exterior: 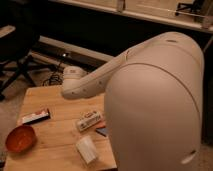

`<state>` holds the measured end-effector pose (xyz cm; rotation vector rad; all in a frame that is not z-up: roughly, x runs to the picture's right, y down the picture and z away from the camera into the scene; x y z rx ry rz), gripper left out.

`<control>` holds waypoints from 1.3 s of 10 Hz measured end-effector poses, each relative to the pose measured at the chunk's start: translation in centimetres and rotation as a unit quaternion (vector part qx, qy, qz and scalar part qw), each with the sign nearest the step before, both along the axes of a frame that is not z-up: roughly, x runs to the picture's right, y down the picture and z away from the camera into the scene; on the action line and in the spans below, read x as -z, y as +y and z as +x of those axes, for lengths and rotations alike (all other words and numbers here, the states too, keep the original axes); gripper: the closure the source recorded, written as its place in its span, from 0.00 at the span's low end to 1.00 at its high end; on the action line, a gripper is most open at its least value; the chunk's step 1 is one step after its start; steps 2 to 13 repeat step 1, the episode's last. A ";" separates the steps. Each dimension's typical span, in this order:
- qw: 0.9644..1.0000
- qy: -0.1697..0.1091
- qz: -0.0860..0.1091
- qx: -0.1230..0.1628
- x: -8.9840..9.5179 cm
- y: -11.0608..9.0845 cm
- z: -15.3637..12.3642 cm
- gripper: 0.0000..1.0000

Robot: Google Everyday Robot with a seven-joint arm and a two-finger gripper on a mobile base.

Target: Knock the bottle over

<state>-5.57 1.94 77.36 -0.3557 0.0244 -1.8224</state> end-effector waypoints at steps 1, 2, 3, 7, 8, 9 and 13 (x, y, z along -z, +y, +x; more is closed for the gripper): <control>1.000 0.001 0.000 -0.001 0.0 0.0 0.1 0.93; 1.000 0.001 0.000 -0.001 0.0 0.0 0.1 0.93; 1.000 0.001 0.000 -0.001 0.0 0.0 0.1 0.93; 1.000 0.001 0.000 -0.001 0.0 0.0 0.1 0.93; 1.000 0.001 0.000 -0.001 0.0 0.0 0.1 0.93; 1.000 0.001 0.000 -0.001 0.0 0.0 0.1 0.93; 1.000 0.001 0.000 -0.001 0.0 0.0 0.1 0.93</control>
